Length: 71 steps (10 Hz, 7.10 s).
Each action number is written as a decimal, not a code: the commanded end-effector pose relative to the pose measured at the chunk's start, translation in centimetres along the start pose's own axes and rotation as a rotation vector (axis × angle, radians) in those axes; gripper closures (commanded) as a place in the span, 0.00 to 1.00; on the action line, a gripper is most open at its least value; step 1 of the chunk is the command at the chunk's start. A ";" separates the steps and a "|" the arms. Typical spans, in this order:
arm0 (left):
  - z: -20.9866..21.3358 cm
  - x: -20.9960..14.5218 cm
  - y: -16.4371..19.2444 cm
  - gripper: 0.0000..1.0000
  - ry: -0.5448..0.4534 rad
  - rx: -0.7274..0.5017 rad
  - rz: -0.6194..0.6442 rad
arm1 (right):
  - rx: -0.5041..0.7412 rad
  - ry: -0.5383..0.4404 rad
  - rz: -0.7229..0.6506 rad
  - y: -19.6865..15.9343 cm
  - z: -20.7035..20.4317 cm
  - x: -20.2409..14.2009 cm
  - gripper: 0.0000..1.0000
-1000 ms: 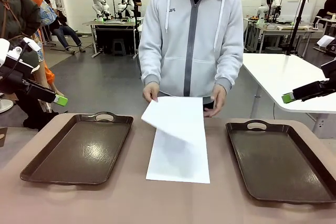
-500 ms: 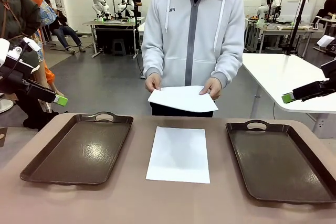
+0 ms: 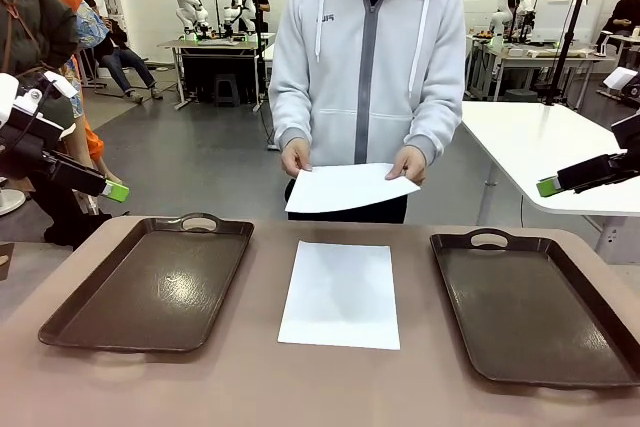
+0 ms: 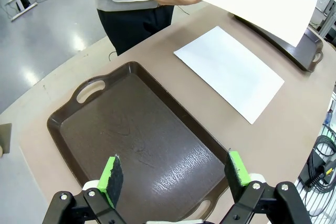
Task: Sort the A4 documents.
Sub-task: Receive the A4 Paper.
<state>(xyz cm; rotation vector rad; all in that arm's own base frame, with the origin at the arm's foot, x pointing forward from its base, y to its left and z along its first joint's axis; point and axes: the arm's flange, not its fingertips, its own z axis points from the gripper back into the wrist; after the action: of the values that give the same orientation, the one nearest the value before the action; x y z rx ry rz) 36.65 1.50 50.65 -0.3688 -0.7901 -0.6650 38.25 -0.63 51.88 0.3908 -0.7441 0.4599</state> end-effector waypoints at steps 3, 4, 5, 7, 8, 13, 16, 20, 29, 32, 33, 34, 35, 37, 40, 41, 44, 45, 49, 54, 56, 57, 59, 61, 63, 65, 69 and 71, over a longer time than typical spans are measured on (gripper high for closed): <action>-0.1 -0.1 0.3 0.00 -0.010 -0.009 -0.008 | 0.015 -0.005 0.002 -0.1 0.0 0.0 0.00; -0.1 -0.1 0.3 0.00 -0.010 -0.009 -0.008 | 0.015 -0.005 0.002 -0.1 0.0 0.0 0.00; -0.1 -0.1 0.3 0.00 -0.010 -0.009 -0.008 | 0.015 -0.005 0.002 -0.1 0.0 0.0 0.00; -0.1 -0.1 0.3 0.00 -0.010 -0.009 -0.008 | 0.015 -0.005 0.002 -0.1 0.0 0.0 0.00; -0.1 -0.1 0.3 0.00 -0.010 -0.009 -0.008 | 0.015 -0.005 0.002 -0.1 0.0 0.0 0.00; -0.1 -0.1 0.3 0.00 -0.010 -0.009 -0.008 | 0.015 -0.005 0.002 -0.1 0.0 0.0 0.00; -0.1 -0.1 0.3 0.00 -0.010 -0.009 -0.008 | 0.015 -0.005 0.002 -0.1 0.0 0.0 0.00; -0.1 -0.1 0.3 0.00 -0.010 -0.009 -0.008 | 0.015 -0.005 0.002 -0.1 0.0 0.0 0.00; -0.1 -0.1 0.3 0.00 -0.010 -0.009 -0.008 | 0.015 -0.005 0.002 -0.1 0.0 0.0 0.00; -0.1 -0.1 0.3 0.00 -0.010 -0.009 -0.008 | 0.015 -0.005 0.002 -0.1 0.0 0.0 0.00; -0.1 -0.1 0.3 0.00 -0.010 -0.009 -0.008 | 0.015 -0.005 0.002 -0.1 0.0 0.0 0.00; -0.1 -0.1 0.3 0.00 -0.010 -0.009 -0.008 | 0.015 -0.005 0.002 -0.1 0.0 0.0 0.00; -0.1 -0.1 0.3 0.00 -0.010 -0.009 -0.008 | 0.015 -0.005 0.002 -0.1 0.0 0.0 0.00; -0.1 -0.1 0.3 0.00 -0.010 -0.009 -0.008 | 0.015 -0.005 0.002 -0.1 0.0 0.0 0.00; -3.4 1.7 0.2 0.00 0.031 -0.083 0.198 | 0.015 -0.005 0.002 -0.1 0.0 0.0 0.00; -5.2 2.8 0.1 0.00 0.061 -0.112 0.274 | 0.015 -0.005 0.002 -0.1 0.0 0.0 0.00; -11.5 7.2 0.2 0.00 0.116 -0.237 0.514 | 0.015 -0.005 0.002 -0.1 0.0 0.0 0.00; -12.9 8.5 0.7 0.00 0.126 -0.299 0.587 | 0.015 -0.005 0.002 -0.1 0.0 0.0 0.00; -19.2 12.7 2.9 0.00 0.108 -0.544 0.851 | 0.015 -0.005 0.002 -0.1 0.0 0.0 0.00; -24.9 13.4 1.0 0.00 0.094 -0.779 1.004 | 0.015 -0.005 0.002 -0.1 0.0 0.0 0.00; -26.5 13.8 -0.1 0.00 0.113 -0.804 1.043 | 0.015 -0.005 0.002 -0.1 0.0 0.0 0.00; -27.5 13.7 -0.6 0.00 0.132 -0.822 1.069 | 0.015 -0.005 0.002 -0.1 0.0 0.0 0.00; -28.6 13.7 -0.4 0.00 0.116 -0.823 1.122 | 0.015 -0.005 0.002 -0.1 0.0 0.0 0.00; -29.1 13.3 0.0 0.00 0.128 -0.827 1.200 | 0.015 -0.005 0.002 -0.1 0.0 0.0 0.00; -29.0 12.9 0.3 0.00 0.127 -0.814 1.204 | 0.015 -0.005 0.002 -0.1 0.0 0.0 0.00; -28.5 12.5 0.4 0.20 0.083 -0.833 1.167 | 0.015 -0.005 0.002 -0.1 0.0 0.0 0.00; -28.2 12.2 0.3 0.60 0.071 -0.846 1.171 | 0.015 -0.005 0.002 -0.1 0.0 0.0 0.00; -28.1 12.1 0.4 0.80 0.073 -0.846 1.168 | 0.015 -0.005 0.002 -0.1 0.0 0.0 0.00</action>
<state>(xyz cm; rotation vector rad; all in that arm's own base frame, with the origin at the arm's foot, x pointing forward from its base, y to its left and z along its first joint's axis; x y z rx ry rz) 58.66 -18.43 41.34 -1.3885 -0.0567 0.1567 38.23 -0.59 51.97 0.3891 -0.7455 0.4613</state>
